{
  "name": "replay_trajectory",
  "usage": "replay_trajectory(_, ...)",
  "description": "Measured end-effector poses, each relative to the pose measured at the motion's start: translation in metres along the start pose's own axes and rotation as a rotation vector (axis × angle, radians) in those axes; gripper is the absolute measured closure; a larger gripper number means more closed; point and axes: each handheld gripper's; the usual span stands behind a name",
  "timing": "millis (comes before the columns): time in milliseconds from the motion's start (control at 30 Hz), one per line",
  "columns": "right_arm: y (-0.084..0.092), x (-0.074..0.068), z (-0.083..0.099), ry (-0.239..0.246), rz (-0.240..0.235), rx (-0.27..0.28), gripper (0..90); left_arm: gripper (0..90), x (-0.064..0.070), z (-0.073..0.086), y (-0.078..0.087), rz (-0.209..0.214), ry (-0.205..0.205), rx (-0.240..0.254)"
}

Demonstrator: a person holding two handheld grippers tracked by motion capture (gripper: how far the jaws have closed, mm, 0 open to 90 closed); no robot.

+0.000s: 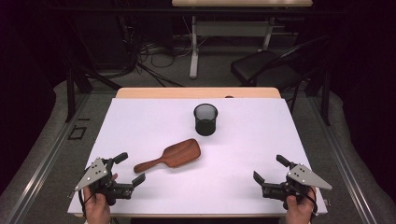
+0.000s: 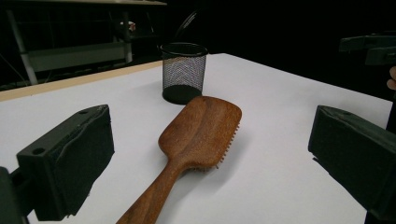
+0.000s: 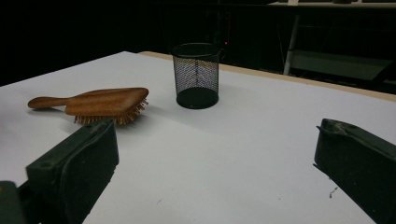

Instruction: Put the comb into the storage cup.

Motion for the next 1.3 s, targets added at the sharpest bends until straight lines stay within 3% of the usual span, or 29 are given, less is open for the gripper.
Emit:
replay_trajectory(333,-0.003,-0.003,0.002,0.007,-0.007,-0.016,0.0,0.3,-0.003,0.002,0.0,0.005,0.043,-0.004)
replay_trajectory(533,-0.008,-0.008,0.002,0.032,-0.026,-0.015,0.0,0.3,-0.007,0.001,-0.006,-0.038,0.085,-0.023)
replay_trajectory(767,-0.008,-0.013,0.001,0.047,-0.032,-0.023,0.0,0.3,-0.007,-0.004,-0.009,0.002,0.071,-0.056)
replay_trajectory(867,-0.006,-0.012,0.0,0.042,-0.025,-0.013,0.0,0.3,-0.012,-0.006,-0.012,0.009,0.087,-0.079)
replay_trajectory(967,-0.006,-0.011,0.0,0.042,-0.024,-0.021,0.0,0.3,-0.018,-0.008,-0.015,-0.011,0.109,-0.091)
replay_trajectory(1300,-0.01,-0.011,0.002,0.056,-0.021,-0.038,0.0,2.6,-0.035,-0.02,-0.023,-0.045,0.138,-0.064)
Point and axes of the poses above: each handheld gripper's, and its own axes: y roughly backward along the jaws, z roughly out of its underside, x roughly to its right, and after that the axes turned 15 degrees about z, right-handed
